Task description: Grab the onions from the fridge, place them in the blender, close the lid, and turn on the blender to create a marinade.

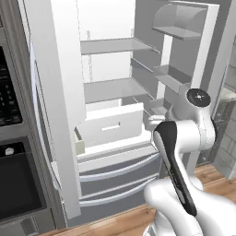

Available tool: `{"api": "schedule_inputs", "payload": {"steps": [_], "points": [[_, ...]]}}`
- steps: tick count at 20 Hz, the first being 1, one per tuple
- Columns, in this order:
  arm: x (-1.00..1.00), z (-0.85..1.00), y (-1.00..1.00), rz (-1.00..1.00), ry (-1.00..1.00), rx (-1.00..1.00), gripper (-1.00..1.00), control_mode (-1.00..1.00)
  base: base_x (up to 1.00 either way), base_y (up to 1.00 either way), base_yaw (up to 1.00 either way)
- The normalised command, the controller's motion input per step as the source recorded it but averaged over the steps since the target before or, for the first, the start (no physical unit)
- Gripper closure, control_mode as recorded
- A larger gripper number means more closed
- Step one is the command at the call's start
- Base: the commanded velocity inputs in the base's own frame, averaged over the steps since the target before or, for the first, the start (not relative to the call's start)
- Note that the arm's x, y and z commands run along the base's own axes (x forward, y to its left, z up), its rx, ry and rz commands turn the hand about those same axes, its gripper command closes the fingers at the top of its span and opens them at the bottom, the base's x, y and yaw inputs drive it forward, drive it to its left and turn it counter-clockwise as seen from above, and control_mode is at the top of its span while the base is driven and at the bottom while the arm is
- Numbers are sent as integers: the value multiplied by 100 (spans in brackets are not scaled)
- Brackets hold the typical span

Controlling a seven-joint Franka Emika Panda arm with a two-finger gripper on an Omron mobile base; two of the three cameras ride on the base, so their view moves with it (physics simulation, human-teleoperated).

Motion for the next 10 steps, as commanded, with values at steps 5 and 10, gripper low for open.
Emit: {"api": "schedule_inputs", "payload": {"steps": [5, 10], "points": [[0, 0, 0, 0, 0, 0, 100, 100, -44, 7, -54], [0, 0, 0, 0, 0, 0, 100, 100, -35, 22, -70]]}}
